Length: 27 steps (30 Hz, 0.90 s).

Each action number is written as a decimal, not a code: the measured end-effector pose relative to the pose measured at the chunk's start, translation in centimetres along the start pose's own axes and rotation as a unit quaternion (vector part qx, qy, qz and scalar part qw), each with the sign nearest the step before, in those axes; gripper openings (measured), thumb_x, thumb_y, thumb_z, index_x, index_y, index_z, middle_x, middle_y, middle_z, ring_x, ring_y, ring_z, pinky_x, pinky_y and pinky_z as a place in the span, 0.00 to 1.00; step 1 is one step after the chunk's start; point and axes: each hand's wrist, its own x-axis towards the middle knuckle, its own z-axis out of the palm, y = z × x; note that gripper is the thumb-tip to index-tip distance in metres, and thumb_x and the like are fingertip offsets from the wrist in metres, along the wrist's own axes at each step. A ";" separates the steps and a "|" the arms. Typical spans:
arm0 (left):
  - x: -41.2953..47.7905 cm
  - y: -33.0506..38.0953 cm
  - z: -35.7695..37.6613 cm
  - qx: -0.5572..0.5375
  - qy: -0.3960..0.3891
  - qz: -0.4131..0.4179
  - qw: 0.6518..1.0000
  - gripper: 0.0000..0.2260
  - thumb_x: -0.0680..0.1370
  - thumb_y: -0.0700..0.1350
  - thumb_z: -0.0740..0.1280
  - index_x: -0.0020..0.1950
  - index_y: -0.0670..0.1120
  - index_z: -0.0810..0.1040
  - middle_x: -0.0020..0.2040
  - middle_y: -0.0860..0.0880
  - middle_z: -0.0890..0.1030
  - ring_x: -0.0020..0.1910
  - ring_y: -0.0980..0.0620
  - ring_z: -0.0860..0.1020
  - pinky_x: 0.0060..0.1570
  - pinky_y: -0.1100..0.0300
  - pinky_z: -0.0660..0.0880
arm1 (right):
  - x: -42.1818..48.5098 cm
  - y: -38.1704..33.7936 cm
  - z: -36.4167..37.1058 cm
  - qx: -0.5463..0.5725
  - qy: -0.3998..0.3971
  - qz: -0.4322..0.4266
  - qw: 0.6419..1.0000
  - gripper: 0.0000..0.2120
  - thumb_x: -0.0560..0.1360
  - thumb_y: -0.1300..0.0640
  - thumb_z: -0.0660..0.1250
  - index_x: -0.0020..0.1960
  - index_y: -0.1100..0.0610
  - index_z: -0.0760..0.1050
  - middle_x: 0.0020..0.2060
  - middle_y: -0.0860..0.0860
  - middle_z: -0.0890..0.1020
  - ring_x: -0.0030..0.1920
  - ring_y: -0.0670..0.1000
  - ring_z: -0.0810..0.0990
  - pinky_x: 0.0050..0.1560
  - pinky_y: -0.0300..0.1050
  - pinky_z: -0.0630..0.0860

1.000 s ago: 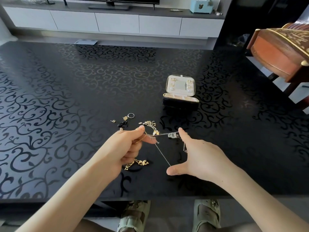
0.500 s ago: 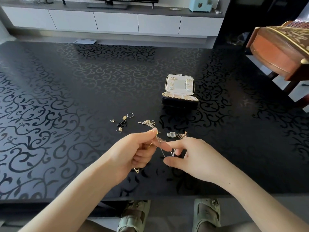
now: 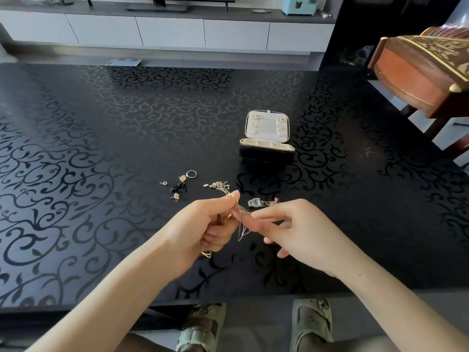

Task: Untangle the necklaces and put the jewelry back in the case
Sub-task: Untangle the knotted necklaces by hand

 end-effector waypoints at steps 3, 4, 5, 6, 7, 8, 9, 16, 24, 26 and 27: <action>0.1 0.1 0.1 0.012 0.002 0.005 1.000 0.20 0.70 0.57 0.59 0.38 0.42 0.80 0.25 0.51 0.55 0.28 0.53 0.51 0.31 0.58 0.48 | -0.1 0.5 -0.2 0.000 0.094 -0.066 0.993 0.08 0.71 0.50 0.71 0.50 0.44 0.82 0.43 0.41 0.83 0.41 0.41 0.80 0.42 0.32 0.75; 0.2 0.1 0.2 0.016 0.005 0.005 1.000 0.20 0.70 0.58 0.59 0.36 0.43 0.81 0.25 0.51 0.55 0.27 0.53 0.51 0.30 0.59 0.48 | -0.1 0.3 -0.1 0.006 0.113 -0.097 0.989 0.08 0.71 0.53 0.72 0.49 0.45 0.82 0.41 0.41 0.83 0.41 0.41 0.80 0.39 0.30 0.72; 0.2 0.2 0.3 0.020 0.010 0.006 1.000 0.20 0.70 0.58 0.59 0.35 0.44 0.81 0.25 0.51 0.55 0.27 0.54 0.52 0.29 0.60 0.49 | -0.2 0.2 0.0 -0.006 0.131 -0.133 0.982 0.09 0.71 0.56 0.72 0.49 0.46 0.83 0.40 0.41 0.83 0.40 0.43 0.79 0.38 0.30 0.70; 0.3 0.2 0.4 0.024 0.016 0.005 1.000 0.20 0.71 0.57 0.58 0.35 0.44 0.81 0.25 0.51 0.55 0.26 0.54 0.53 0.29 0.60 0.49 | -0.2 0.2 0.1 -0.036 0.149 -0.172 0.973 0.08 0.71 0.58 0.71 0.47 0.47 0.83 0.40 0.41 0.82 0.39 0.44 0.79 0.37 0.30 0.70; 0.3 0.2 0.4 0.027 0.022 0.003 0.999 0.20 0.72 0.57 0.58 0.34 0.43 0.81 0.25 0.51 0.55 0.25 0.55 0.53 0.29 0.60 0.49 | -0.2 0.2 0.1 -0.075 0.164 -0.210 0.961 0.07 0.71 0.58 0.70 0.46 0.48 0.84 0.39 0.42 0.82 0.38 0.46 0.78 0.37 0.31 0.70; 0.4 0.2 0.5 0.029 0.028 0.001 0.999 0.20 0.74 0.56 0.58 0.34 0.43 0.80 0.24 0.52 0.56 0.25 0.55 0.53 0.29 0.60 0.49 | -0.1 0.2 0.1 -0.115 0.177 -0.243 0.947 0.07 0.71 0.57 0.69 0.44 0.49 0.84 0.38 0.43 0.82 0.38 0.47 0.78 0.37 0.33 0.71; 0.5 0.2 0.5 0.034 0.034 -0.003 0.999 0.21 0.77 0.54 0.57 0.33 0.43 0.80 0.24 0.52 0.56 0.25 0.55 0.53 0.28 0.61 0.50 | 0.1 0.3 0.2 -0.149 0.186 -0.266 0.934 0.06 0.71 0.58 0.68 0.43 0.50 0.84 0.38 0.44 0.82 0.37 0.48 0.78 0.37 0.38 0.73; 0.6 0.3 0.7 0.065 0.071 -0.035 0.995 0.25 0.80 0.55 0.55 0.30 0.43 0.79 0.23 0.52 0.56 0.23 0.55 0.54 0.26 0.62 0.51 | -0.1 0.0 0.2 -0.137 0.180 -0.245 0.943 0.04 0.71 0.57 0.66 0.40 0.53 0.79 0.34 0.42 0.80 0.35 0.46 0.76 0.36 0.37 0.72; 0.3 0.1 0.7 0.084 0.101 -0.041 0.990 0.23 0.80 0.50 0.56 0.32 0.43 0.81 0.23 0.52 0.57 0.22 0.55 0.54 0.23 0.64 0.51 | -0.3 -1.3 -0.6 0.155 0.112 -0.084 0.978 0.08 0.72 0.68 0.62 0.39 0.58 0.75 0.39 0.54 0.84 0.42 0.53 0.82 0.46 0.51 0.80; 0.2 0.1 0.7 0.085 0.103 -0.043 0.990 0.22 0.80 0.49 0.56 0.34 0.43 0.82 0.24 0.51 0.57 0.23 0.55 0.54 0.23 0.65 0.51 | -0.2 -1.6 -0.6 0.196 0.100 -0.070 0.973 0.09 0.73 0.70 0.60 0.39 0.60 0.75 0.40 0.53 0.84 0.42 0.49 0.83 0.45 0.45 0.81; 0.2 0.1 0.7 0.084 0.105 -0.042 0.990 0.21 0.80 0.49 0.56 0.36 0.43 0.83 0.24 0.51 0.57 0.23 0.55 0.54 0.22 0.65 0.51 | -0.2 -1.7 -0.7 0.214 0.096 -0.062 0.970 0.09 0.73 0.71 0.60 0.38 0.61 0.74 0.40 0.54 0.84 0.42 0.49 0.83 0.45 0.44 0.81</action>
